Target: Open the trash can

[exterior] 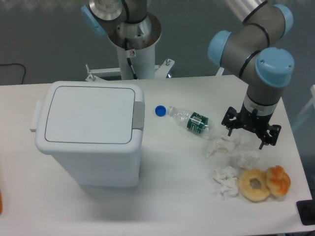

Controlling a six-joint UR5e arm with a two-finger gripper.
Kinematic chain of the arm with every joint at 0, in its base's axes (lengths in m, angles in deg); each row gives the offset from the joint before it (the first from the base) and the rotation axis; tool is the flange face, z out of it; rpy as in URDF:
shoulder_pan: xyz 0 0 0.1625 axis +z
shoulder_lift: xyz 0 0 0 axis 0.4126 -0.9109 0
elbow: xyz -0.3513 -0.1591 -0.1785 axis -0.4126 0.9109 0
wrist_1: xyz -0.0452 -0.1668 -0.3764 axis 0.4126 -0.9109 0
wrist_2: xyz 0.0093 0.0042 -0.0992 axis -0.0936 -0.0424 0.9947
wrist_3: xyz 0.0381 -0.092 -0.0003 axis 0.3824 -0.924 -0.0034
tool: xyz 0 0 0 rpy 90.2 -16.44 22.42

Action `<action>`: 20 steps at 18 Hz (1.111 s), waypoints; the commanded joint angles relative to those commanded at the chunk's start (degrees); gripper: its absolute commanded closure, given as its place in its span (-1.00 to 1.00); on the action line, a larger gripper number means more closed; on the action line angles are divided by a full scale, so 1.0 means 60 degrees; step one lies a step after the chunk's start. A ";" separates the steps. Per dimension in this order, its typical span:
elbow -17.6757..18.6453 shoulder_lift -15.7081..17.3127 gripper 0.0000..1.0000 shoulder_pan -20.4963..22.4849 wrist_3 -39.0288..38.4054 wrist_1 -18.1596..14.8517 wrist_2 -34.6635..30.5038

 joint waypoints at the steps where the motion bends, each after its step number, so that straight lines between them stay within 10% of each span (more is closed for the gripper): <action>1: 0.0044 0.0000 -1.00 -0.0029 0.0000 0.0029 -0.0015; 17: 0.0308 0.0351 -1.00 -0.0512 -0.1929 0.0131 -0.0222; 20: 0.0293 0.0614 -0.54 -0.0527 -0.2650 0.0132 0.0364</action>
